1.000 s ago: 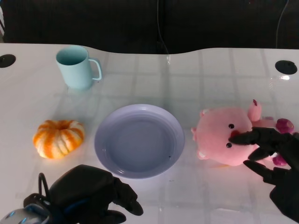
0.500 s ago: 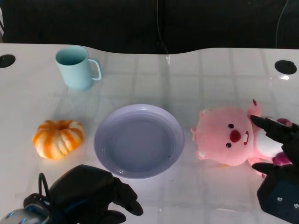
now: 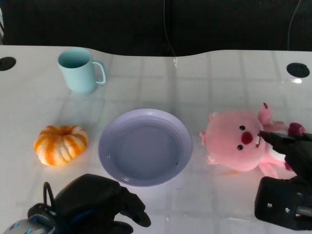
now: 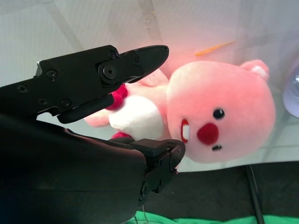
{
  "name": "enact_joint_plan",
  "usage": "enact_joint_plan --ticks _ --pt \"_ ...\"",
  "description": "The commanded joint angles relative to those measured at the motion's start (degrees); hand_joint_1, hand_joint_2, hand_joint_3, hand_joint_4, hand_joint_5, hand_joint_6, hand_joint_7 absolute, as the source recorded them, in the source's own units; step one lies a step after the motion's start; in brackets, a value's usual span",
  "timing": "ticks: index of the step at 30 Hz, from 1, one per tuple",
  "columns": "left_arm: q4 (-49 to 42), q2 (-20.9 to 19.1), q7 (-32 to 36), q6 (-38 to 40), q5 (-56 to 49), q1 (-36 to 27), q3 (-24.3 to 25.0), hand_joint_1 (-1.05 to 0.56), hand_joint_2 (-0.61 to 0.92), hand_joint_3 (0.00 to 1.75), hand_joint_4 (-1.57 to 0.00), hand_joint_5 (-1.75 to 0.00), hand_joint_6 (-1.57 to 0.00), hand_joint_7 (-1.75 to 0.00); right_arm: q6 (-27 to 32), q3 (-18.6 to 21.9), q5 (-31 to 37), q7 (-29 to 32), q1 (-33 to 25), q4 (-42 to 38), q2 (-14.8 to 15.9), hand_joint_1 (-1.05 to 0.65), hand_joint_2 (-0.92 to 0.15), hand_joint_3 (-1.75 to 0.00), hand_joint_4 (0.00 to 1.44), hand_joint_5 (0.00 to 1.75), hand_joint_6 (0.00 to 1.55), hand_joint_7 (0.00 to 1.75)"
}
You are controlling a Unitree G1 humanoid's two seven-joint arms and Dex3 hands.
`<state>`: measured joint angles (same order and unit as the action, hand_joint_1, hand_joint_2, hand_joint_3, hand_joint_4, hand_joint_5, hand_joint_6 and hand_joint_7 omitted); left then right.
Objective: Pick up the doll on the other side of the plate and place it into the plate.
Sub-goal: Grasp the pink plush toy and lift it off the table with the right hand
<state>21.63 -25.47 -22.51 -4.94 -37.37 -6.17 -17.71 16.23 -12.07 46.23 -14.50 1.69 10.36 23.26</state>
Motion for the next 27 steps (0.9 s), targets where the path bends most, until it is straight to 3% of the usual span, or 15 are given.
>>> enact_joint_plan --ticks 1,17,27 --pt "1.15 -0.45 -0.46 0.37 0.04 -0.34 0.09 -0.25 0.92 0.25 -0.79 -1.15 -1.09 0.0 1.52 -0.5 0.63 0.19 2.15 -3.02 0.14 -0.62 -0.91 0.0 0.0 0.3 0.21 0.01" --pt "2.83 -1.06 -1.25 1.17 -0.01 -1.25 0.43 -0.26 0.92 0.26 -0.78 -1.16 -1.08 0.0 1.54 -1.62 -2.08 5.43 10.29 -18.37 -0.78 -0.61 -0.92 -0.02 0.0 0.26 0.21 0.0" --pt "2.6 -0.87 -1.03 1.05 0.3 -1.06 0.51 -0.24 0.92 0.23 -0.79 -1.21 -1.09 0.0 1.87 -3.06 -3.54 6.42 15.42 -25.99 -1.61 -0.62 -0.92 -0.03 0.04 0.33 0.25 0.02"
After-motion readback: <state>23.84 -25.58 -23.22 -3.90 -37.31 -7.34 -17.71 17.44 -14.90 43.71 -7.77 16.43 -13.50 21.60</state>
